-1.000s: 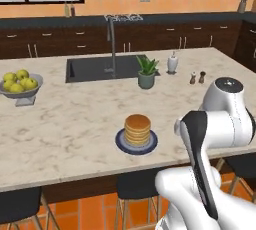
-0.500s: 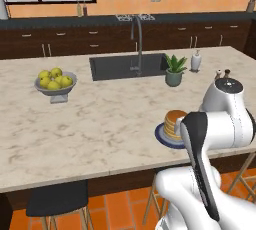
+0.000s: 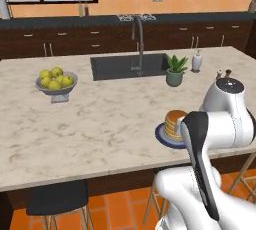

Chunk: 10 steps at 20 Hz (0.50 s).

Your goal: Take the strawberry from the fridge and place it on top of the pancake, located on the dining counter.

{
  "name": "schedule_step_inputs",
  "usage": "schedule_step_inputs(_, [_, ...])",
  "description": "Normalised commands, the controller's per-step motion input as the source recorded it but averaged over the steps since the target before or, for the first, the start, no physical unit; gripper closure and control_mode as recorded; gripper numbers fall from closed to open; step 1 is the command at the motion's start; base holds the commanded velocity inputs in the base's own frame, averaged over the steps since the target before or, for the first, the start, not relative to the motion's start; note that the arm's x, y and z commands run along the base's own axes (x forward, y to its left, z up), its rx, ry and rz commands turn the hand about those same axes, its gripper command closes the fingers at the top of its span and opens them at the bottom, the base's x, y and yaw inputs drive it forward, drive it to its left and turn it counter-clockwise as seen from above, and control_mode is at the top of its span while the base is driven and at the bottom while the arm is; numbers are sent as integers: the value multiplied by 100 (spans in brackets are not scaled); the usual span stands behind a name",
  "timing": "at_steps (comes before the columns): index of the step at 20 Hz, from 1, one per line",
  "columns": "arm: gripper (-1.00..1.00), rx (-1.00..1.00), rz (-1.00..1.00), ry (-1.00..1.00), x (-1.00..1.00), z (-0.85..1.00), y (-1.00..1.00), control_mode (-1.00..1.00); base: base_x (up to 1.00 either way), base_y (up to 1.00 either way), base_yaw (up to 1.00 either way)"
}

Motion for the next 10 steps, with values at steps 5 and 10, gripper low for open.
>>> schedule_step_inputs(5, [100,0,0,0,0,0,0,100,-5,-43,-4])
schedule_step_inputs(10, [100,0,0,0,0,0,0,100,0,-2,-1])
